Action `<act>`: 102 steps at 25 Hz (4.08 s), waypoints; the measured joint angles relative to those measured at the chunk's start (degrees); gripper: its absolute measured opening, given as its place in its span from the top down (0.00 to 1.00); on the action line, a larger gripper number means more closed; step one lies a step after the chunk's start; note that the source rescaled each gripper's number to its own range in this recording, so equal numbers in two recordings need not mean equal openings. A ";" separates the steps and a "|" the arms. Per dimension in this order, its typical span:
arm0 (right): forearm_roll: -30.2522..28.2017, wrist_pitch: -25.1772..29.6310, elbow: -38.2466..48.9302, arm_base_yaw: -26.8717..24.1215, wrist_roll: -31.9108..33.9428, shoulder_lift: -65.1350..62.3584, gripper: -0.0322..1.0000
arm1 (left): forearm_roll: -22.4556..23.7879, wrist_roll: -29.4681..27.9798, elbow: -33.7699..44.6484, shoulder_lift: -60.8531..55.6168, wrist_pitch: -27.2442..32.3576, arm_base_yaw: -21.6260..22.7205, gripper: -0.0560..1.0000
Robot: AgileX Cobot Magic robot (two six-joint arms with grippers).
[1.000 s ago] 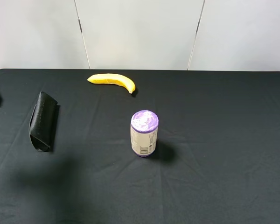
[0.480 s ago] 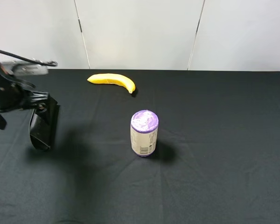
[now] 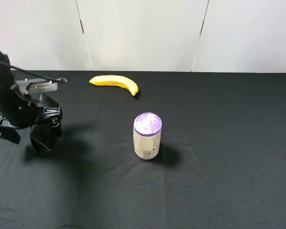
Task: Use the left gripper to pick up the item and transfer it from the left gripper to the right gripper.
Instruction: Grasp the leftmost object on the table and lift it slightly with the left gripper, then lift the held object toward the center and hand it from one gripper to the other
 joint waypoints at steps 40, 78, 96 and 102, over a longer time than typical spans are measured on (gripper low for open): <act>0.30 -0.01 0.00 0.00 0.00 0.00 0.00 | 0.29 -2.95 1.75 2.49 -5.01 0.00 0.93; 0.30 -0.07 0.00 0.00 0.00 0.00 0.00 | -5.74 29.57 -26.06 -16.16 39.94 -0.22 0.94; 0.30 0.00 0.00 0.00 0.00 0.00 0.00 | -6.58 48.01 -33.20 -4.11 39.94 -23.00 0.94; 5.64 -1.37 -0.43 0.00 -1.59 4.01 0.00 | -6.90 52.81 -33.20 -4.11 39.94 -27.60 0.94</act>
